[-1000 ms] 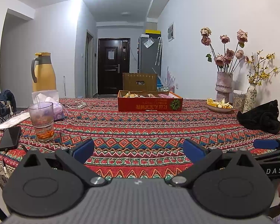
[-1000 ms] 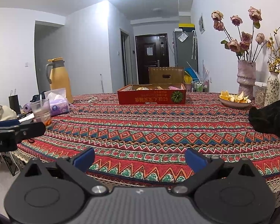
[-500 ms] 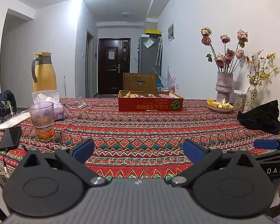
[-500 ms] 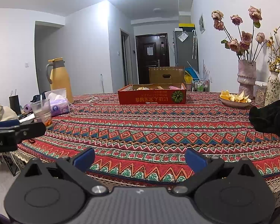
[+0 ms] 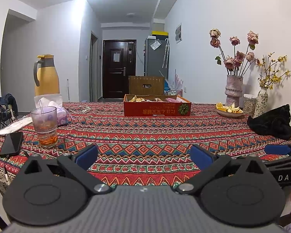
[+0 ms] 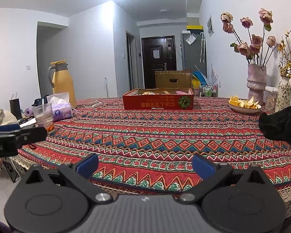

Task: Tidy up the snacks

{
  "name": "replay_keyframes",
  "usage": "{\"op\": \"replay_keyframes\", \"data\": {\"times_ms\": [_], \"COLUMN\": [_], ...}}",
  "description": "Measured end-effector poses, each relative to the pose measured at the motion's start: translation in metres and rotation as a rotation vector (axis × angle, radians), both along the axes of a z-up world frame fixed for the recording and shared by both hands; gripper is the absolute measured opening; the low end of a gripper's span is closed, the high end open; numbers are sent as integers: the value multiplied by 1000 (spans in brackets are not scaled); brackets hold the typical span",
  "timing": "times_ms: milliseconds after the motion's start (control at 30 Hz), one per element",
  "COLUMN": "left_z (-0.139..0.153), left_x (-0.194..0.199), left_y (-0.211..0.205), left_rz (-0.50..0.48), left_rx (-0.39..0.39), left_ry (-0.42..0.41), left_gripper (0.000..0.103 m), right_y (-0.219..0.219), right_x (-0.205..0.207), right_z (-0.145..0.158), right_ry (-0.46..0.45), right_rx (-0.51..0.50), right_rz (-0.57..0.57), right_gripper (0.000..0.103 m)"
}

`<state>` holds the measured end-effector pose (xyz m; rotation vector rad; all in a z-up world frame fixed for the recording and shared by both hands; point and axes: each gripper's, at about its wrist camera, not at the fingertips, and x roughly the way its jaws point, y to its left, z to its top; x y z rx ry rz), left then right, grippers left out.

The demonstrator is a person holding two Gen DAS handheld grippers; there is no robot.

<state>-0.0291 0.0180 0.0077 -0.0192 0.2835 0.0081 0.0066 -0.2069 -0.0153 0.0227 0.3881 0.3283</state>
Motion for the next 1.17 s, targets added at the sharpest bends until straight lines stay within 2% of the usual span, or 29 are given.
{"op": "replay_keyframes", "data": {"times_ms": [1167], "left_z": [-4], "left_x": [0], "left_y": [-3], "left_rz": [2], "left_rx": [12], "left_ry": [11], "left_gripper": [103], "right_y": [1], "right_x": [2], "right_z": [-3], "right_ry": [5], "right_rx": [2], "right_rz": [11], "right_gripper": [103]}}
